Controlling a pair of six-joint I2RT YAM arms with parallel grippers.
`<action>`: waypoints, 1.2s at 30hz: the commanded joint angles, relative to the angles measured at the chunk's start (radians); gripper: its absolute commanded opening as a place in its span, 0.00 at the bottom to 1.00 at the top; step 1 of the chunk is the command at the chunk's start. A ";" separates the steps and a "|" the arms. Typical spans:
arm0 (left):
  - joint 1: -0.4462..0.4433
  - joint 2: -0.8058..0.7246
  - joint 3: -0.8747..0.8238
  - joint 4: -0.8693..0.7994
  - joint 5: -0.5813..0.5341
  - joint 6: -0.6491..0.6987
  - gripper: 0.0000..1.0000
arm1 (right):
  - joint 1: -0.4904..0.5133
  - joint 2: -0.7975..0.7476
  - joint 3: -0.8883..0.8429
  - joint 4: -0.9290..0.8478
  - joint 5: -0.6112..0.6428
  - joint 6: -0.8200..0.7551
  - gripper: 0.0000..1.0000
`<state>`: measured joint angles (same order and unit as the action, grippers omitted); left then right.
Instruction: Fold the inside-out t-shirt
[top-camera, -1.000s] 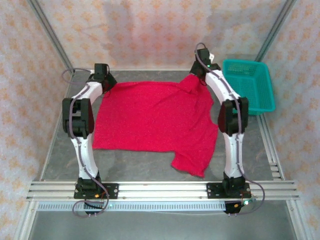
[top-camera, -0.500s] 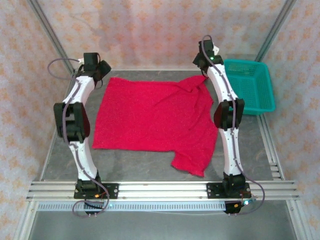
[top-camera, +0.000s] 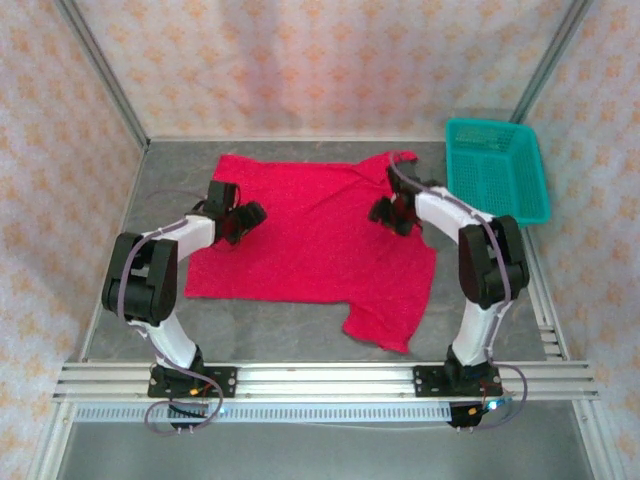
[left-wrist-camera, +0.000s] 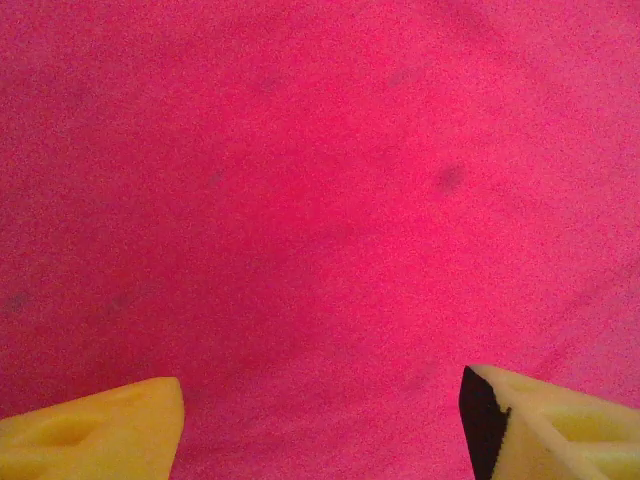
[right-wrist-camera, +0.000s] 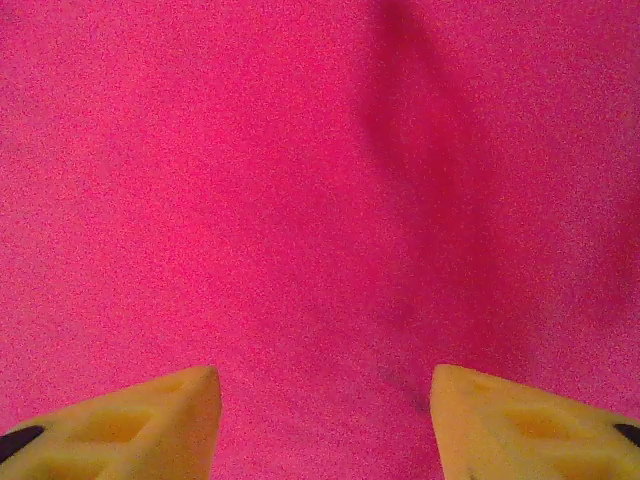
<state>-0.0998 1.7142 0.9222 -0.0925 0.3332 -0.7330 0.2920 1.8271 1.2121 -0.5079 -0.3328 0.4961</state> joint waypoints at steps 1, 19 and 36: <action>0.006 -0.073 -0.060 -0.004 -0.030 0.009 0.74 | -0.013 -0.113 -0.165 0.134 -0.005 0.058 0.58; 0.008 -0.517 -0.237 -0.247 -0.209 -0.004 0.76 | 0.008 -0.544 -0.398 -0.036 0.147 0.128 0.56; 0.015 -0.608 -0.178 -0.232 -0.332 0.119 0.90 | 0.014 0.144 0.346 0.017 0.263 0.074 0.31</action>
<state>-0.0956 1.0927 0.7227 -0.3046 0.0563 -0.6575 0.3008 1.8969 1.4704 -0.4526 -0.1135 0.5861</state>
